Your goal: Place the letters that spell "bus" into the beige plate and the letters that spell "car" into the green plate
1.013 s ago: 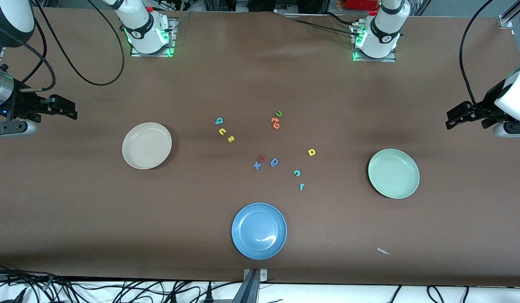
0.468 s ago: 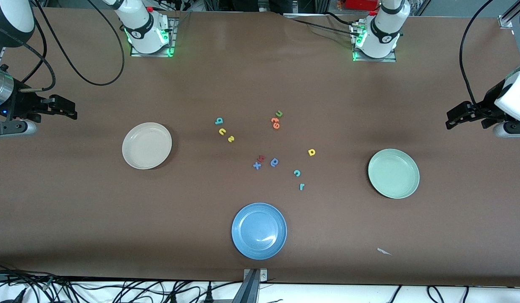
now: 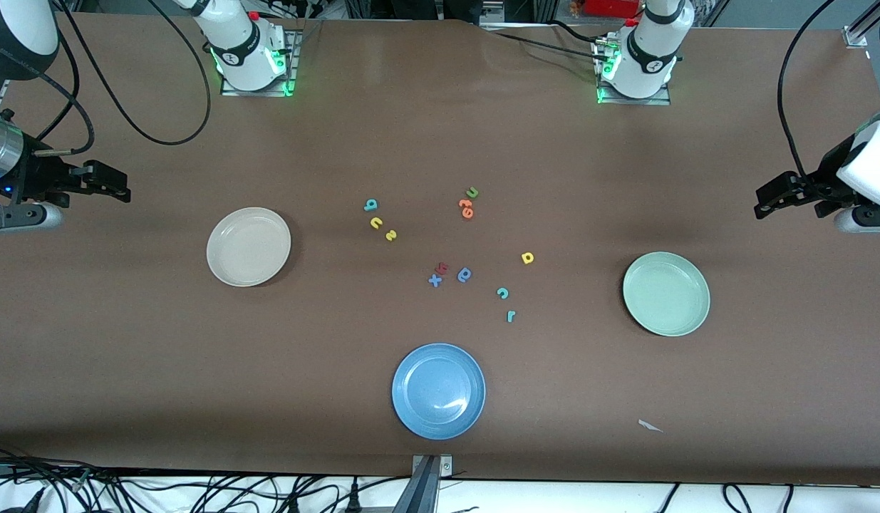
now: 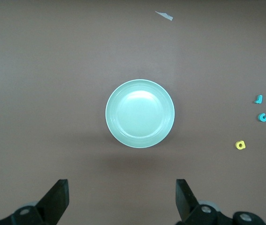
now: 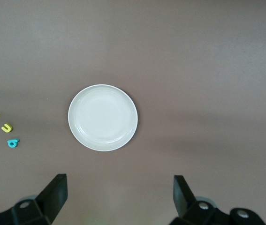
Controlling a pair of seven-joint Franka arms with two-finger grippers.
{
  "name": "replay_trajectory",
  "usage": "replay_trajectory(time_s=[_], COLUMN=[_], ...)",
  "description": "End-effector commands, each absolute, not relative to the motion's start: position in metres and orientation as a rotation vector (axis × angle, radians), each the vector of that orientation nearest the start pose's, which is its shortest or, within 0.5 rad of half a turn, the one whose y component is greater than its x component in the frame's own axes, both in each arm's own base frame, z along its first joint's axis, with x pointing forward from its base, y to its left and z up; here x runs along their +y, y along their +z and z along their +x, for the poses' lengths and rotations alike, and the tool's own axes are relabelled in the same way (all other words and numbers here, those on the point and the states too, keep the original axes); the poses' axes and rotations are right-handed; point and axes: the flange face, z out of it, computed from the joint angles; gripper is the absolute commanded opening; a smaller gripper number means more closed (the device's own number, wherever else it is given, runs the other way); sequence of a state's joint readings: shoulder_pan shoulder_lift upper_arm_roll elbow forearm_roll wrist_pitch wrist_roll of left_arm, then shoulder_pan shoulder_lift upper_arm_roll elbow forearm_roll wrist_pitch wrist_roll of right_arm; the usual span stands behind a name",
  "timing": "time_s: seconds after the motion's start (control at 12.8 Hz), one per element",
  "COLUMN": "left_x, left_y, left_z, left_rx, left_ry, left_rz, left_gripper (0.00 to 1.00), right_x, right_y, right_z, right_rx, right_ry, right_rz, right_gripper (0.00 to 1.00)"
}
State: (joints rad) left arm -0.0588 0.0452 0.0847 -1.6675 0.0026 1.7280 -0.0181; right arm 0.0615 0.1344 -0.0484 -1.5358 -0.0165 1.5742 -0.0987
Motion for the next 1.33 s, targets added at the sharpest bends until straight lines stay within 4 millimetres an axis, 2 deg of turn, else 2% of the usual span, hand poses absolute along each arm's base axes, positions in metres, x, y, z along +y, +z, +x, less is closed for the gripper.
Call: replay_trajectory(time_s=[0.0, 1.01, 1.25], left_x=[0.0143, 0.0150, 0.0206], left_y=[0.5693, 0.5686, 0.5692], left_z=[0.5769, 0.5767, 0.5771], left_rx=[-0.033, -0.055, -0.064], left_ry=[-0.040, -0.038, -0.040], left_rz=[-3.109, -3.110, -3.107], left_gripper=[1.00, 1.00, 1.00], right_x=[0.0076, 0.0077, 0.0077], right_y=[0.5695, 0.5695, 0.5688], right_z=[0.5949, 0.5949, 0.5948], right_rx=[-0.160, -0.160, -0.157], right_ry=[0.138, 0.138, 0.140], right_rz=[-3.144, -3.142, -3.142], right_gripper=[1.00, 1.00, 1.00])
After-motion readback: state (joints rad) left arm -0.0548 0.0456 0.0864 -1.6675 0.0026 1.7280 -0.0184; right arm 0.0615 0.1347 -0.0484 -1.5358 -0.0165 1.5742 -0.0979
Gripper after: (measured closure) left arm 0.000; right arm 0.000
